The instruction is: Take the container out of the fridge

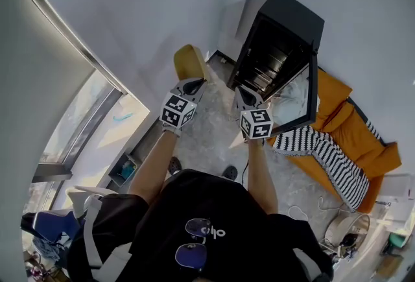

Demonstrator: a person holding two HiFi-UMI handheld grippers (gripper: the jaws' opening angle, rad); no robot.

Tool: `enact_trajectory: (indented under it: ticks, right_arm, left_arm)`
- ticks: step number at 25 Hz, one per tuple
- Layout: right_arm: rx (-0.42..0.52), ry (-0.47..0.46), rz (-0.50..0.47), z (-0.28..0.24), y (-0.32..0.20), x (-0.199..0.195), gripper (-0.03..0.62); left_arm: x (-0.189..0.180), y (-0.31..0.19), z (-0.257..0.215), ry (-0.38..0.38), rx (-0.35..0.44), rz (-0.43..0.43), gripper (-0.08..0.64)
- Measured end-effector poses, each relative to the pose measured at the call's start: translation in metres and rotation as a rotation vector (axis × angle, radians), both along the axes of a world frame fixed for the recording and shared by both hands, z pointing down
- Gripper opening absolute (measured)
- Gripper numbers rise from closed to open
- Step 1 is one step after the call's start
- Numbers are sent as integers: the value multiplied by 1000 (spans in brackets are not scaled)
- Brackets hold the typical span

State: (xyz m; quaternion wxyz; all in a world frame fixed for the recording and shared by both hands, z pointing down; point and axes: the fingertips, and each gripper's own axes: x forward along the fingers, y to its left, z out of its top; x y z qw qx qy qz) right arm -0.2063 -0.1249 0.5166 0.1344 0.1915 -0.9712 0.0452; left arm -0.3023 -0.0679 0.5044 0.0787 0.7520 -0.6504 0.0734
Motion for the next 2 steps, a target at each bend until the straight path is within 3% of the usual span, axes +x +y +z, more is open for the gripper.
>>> enact_trajectory:
  ticks: [2]
  right_arm:
    - [4,-1,-1,-2,1,1,8]
  left_arm:
    - [1,1,-2,-3,3,2,18]
